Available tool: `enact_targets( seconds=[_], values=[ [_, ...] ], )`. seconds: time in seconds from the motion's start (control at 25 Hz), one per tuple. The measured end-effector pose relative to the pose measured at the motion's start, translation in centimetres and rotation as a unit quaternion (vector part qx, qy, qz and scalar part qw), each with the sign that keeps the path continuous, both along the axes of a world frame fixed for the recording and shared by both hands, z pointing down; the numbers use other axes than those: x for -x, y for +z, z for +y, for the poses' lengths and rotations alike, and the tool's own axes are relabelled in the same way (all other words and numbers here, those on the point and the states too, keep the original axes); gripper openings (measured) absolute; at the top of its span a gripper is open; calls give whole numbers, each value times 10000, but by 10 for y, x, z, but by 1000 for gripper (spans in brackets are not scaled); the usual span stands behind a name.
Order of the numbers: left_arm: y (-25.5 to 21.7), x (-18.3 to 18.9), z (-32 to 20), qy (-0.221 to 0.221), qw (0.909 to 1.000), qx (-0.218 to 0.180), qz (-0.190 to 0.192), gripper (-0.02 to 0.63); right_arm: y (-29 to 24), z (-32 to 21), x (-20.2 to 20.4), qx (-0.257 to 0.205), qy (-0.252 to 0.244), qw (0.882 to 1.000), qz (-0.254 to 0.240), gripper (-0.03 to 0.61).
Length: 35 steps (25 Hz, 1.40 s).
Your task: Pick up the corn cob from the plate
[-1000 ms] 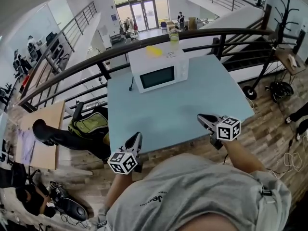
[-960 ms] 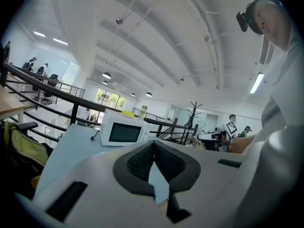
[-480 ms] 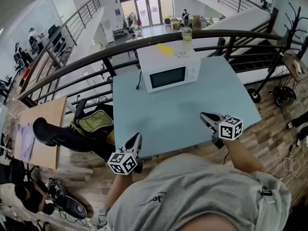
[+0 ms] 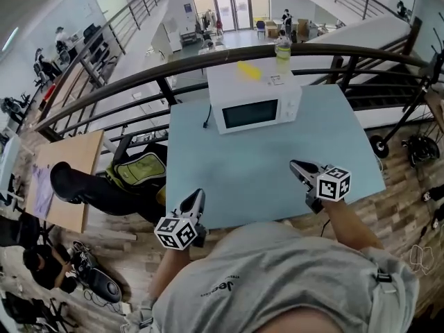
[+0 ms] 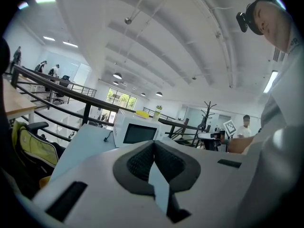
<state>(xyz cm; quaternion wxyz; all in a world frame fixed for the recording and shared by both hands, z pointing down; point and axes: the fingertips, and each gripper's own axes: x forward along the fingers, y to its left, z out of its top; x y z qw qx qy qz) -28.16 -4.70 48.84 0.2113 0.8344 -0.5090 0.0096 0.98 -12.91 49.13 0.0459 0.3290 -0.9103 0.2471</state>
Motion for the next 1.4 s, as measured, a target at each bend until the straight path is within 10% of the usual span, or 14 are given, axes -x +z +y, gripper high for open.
enact_targets(
  seconds=[0.4, 0.8, 1.4],
  values=[
    [-3, -78, -64, -741, 9972, 96, -48, 18, 1, -96, -61, -104, -803, 9965, -196, 15],
    [-23, -185, -127, -597, 9967, 100, -537, 18, 3, -158, -121, -575, -1238, 9904, -198, 14],
    [-22, -194, -191, -148, 9969, 297, -708, 18, -6, -210, -110, -819, -1108, 9899, -347, 15]
  ],
)
